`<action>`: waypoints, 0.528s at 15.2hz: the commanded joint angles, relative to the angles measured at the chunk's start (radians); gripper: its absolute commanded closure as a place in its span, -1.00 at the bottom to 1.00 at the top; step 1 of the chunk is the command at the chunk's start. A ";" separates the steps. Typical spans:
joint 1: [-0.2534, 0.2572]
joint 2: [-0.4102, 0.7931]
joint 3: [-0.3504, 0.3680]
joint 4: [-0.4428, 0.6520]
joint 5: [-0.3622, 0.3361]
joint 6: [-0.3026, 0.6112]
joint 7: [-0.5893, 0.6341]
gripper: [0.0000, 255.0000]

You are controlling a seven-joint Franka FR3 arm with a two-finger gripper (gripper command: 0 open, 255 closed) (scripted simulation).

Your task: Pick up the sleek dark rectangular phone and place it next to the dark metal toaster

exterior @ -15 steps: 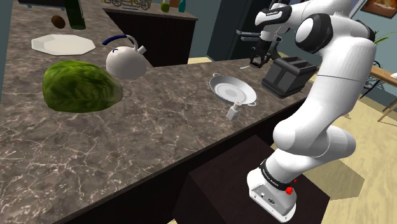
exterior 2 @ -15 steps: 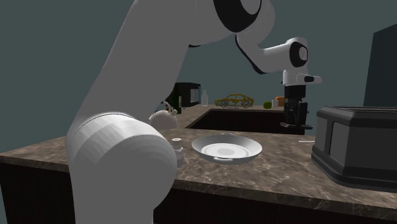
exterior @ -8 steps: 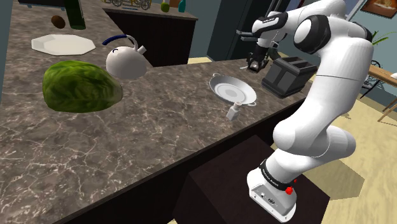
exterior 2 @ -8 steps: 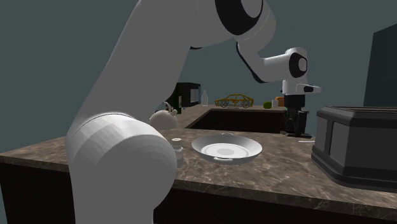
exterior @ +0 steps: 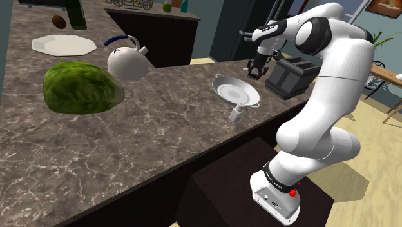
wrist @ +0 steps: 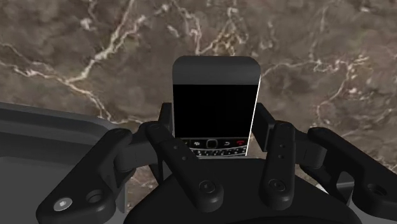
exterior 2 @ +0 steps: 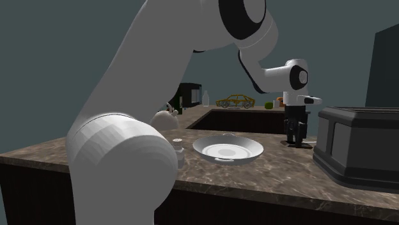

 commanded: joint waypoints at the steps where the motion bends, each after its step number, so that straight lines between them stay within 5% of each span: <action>1: 0.000 0.012 0.000 -0.007 0.000 0.020 0.002 1.00; 8: 0.000 0.017 0.001 -0.013 0.000 0.031 0.002 1.00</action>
